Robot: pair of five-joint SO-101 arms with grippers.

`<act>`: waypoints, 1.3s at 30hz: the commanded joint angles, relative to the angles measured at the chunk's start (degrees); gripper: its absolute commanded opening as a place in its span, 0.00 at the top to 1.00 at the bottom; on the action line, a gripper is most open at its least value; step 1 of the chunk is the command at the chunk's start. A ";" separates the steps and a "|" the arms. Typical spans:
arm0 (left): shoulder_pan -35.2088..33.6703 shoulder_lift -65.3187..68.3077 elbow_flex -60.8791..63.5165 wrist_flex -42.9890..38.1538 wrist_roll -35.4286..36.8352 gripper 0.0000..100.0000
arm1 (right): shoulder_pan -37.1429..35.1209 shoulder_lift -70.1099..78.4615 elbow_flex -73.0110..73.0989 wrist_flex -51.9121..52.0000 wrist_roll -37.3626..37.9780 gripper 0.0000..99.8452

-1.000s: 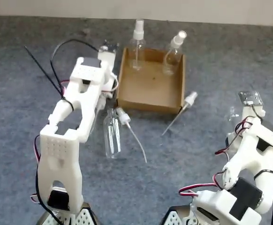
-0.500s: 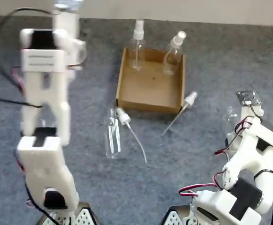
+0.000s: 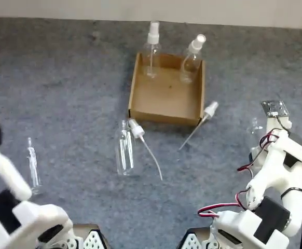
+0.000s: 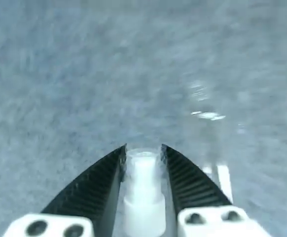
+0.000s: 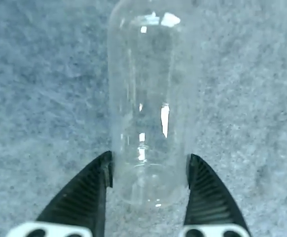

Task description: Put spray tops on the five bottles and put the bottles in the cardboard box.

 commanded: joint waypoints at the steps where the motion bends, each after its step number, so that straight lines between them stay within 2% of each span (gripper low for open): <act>1: -3.65 -5.14 19.21 -17.14 -2.37 1.00 | -1.45 0.57 2.15 -0.31 0.62 0.91; 5: 2.77 -5.41 30.02 -22.33 -2.55 1.00 | -1.45 0.57 2.15 -0.04 0.62 0.91; 7: 7.34 -5.14 32.31 -23.74 0.18 1.00 | -1.36 0.57 2.15 -0.04 0.62 0.91; 16: 23.87 -5.41 33.01 -26.55 10.20 1.00 | -1.19 0.57 2.24 0.04 0.53 0.91; 24: 26.77 -5.14 27.91 -26.29 11.69 1.00 | -1.36 0.57 2.24 0.04 0.62 0.91; 35: 44.26 -4.97 26.95 -26.55 13.27 1.00 | -1.01 0.57 2.24 0.04 0.62 0.91; 39: 43.03 -5.58 26.33 -26.29 14.51 1.00 | -1.01 0.57 2.24 0.04 0.62 0.91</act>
